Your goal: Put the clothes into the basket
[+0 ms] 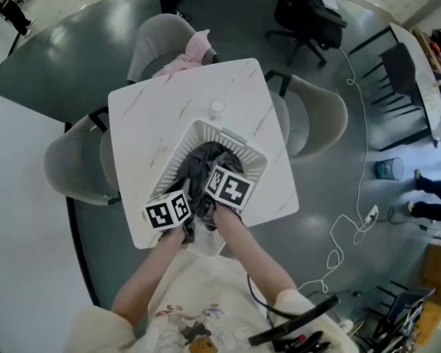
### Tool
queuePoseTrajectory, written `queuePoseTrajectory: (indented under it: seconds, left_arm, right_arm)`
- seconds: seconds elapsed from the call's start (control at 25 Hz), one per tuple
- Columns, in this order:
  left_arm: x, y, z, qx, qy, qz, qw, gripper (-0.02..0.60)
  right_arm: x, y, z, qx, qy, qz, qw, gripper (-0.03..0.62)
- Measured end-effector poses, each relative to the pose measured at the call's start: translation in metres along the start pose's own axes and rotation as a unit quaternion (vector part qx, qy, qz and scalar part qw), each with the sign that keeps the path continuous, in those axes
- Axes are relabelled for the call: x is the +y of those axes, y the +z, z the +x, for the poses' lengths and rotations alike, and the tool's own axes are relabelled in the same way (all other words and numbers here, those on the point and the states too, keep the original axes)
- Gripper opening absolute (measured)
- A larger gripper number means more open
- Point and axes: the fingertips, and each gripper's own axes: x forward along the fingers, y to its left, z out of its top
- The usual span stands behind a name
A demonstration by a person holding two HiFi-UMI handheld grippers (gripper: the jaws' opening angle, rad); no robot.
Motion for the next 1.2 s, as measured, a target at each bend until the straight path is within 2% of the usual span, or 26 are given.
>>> queuePoseTrajectory:
  seconds: [0.24, 0.4, 0.52, 0.68, 0.8, 0.84, 0.88, 0.92, 0.96, 1.04, 1.2]
  left_arm:
    - [-0.028, 0.019, -0.049, -0.064, -0.023, 0.002, 0.9977, 0.072]
    - [-0.053, 0.014, -0.081, -0.083, -0.060, -0.006, 0.9947, 0.056]
    - [-0.064, 0.007, -0.109, -0.102, -0.061, 0.017, 0.9927, 0.048]
    - [-0.076, 0.000, -0.135, -0.131, -0.064, 0.037, 0.9886, 0.048]
    - [-0.083, -0.011, -0.146, -0.140, -0.068, 0.036, 0.9872, 0.048]
    - [-0.084, -0.015, -0.150, -0.142, -0.068, 0.035, 0.9870, 0.048]
    - [-0.084, -0.019, -0.152, -0.143, -0.067, 0.035, 0.9868, 0.048]
    - [-0.085, -0.022, -0.155, -0.145, -0.066, 0.034, 0.9867, 0.048]
    - [-0.085, -0.025, -0.157, -0.146, -0.064, 0.033, 0.9866, 0.048]
    - [-0.084, -0.031, -0.161, -0.148, -0.063, 0.028, 0.9866, 0.048]
    - [-0.084, -0.034, -0.171, -0.158, -0.062, 0.022, 0.9852, 0.048]
  right_arm:
    - [0.020, 0.001, -0.048, -0.030, 0.059, 0.001, 0.998, 0.067]
    - [0.028, 0.001, -0.080, -0.063, 0.129, 0.048, 0.988, 0.054]
    - [0.027, -0.006, -0.101, -0.073, 0.142, 0.058, 0.986, 0.054]
    - [0.023, -0.013, -0.121, -0.087, 0.146, 0.029, 0.985, 0.054]
    - [0.028, -0.022, -0.130, -0.084, 0.161, -0.020, 0.983, 0.054]
    - [0.034, -0.027, -0.133, -0.074, 0.174, -0.039, 0.981, 0.064]
    - [0.041, -0.031, -0.137, -0.061, 0.191, -0.055, 0.978, 0.116]
    - [0.047, -0.036, -0.142, -0.049, 0.206, -0.069, 0.975, 0.261]
    - [0.052, -0.040, -0.146, -0.040, 0.215, -0.083, 0.972, 0.309]
    - [0.056, -0.047, -0.152, -0.038, 0.214, -0.112, 0.970, 0.345]
    - [0.058, -0.052, -0.160, -0.044, 0.215, -0.123, 0.968, 0.345]
